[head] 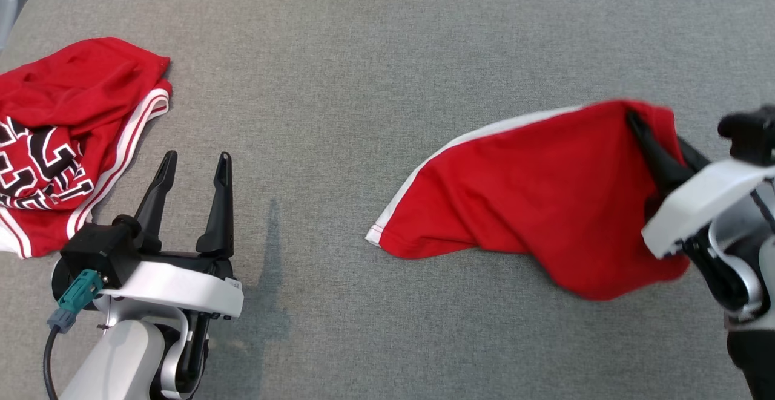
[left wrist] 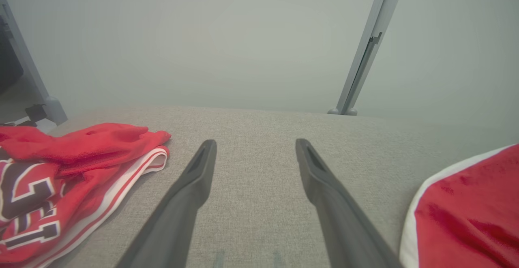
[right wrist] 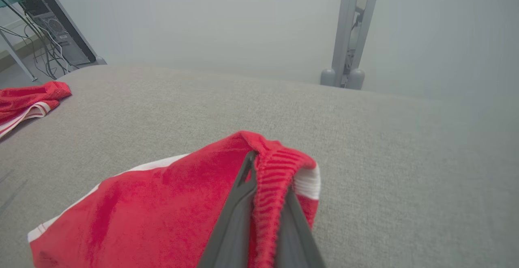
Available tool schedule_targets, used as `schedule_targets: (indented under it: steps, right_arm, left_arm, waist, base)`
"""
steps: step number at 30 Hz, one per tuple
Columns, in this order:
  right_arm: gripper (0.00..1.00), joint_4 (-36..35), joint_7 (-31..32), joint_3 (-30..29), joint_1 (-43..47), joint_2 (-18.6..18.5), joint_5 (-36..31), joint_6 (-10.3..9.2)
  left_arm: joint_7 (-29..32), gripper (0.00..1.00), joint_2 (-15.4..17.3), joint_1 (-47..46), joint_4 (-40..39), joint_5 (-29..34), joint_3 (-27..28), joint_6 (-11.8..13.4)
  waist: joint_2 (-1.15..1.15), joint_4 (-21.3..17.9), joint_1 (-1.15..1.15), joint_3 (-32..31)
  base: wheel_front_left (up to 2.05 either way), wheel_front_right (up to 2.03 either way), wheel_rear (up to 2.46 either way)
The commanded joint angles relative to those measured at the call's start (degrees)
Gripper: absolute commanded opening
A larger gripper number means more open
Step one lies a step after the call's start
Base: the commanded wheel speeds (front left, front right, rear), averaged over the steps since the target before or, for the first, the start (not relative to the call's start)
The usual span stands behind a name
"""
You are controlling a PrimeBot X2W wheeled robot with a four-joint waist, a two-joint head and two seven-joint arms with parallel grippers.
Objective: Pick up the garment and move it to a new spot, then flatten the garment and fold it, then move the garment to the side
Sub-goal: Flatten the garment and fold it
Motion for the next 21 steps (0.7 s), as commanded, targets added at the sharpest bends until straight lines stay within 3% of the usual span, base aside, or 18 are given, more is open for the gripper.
schedule_targets:
  steps: [1,7,10,13,16,21]
  right_arm:
    - [0.0,-1.3,-1.6,1.3,-3.5,-0.8,-0.3,0.01]
    - [0.0,-3.2,-8.7,7.3,-12.4,-1.5,-2.5,0.0]
    - [0.0,-4.2,-13.3,12.2,-12.6,-3.1,-3.0,-0.01]
    - [0.0,-5.0,-17.1,17.2,-5.5,-6.3,-3.3,0.0]
    - [0.0,-3.4,-18.9,18.0,1.4,-8.4,-4.5,-0.01]
    - [0.0,0.1,-21.3,17.1,9.5,-7.7,-5.9,-0.01]
  left_arm:
    - [-0.5,1.0,0.0,-1.1,0.3,-0.1,0.3,-0.1]
    - [-0.7,1.0,0.7,-1.1,0.5,-0.3,1.2,0.2]
    - [-0.9,1.0,1.0,-0.8,0.3,-0.2,1.2,0.2]
    - [-0.9,1.0,0.5,-0.4,0.2,-0.4,0.9,0.3]
    - [-1.1,1.0,0.5,-0.2,0.0,-0.4,0.9,0.3]
    - [-0.7,1.0,1.0,-0.7,-0.2,-0.3,0.6,0.0]
  waist:
    - [0.0,-0.3,0.0,-0.2]
    - [0.0,-1.7,0.0,-0.5]
    - [0.0,-2.3,0.0,-0.7]
    - [0.0,-3.0,0.0,-0.8]
    - [0.0,-3.6,0.0,-0.5]
    - [0.0,-4.5,0.0,0.0]
  base:
    - [0.0,0.0,0.0]
    - [0.0,0.0,0.0]
    - [0.0,0.0,0.0]
    - [0.0,0.0,0.0]
    - [0.0,0.0,0.0]
    - [0.0,0.0,0.0]
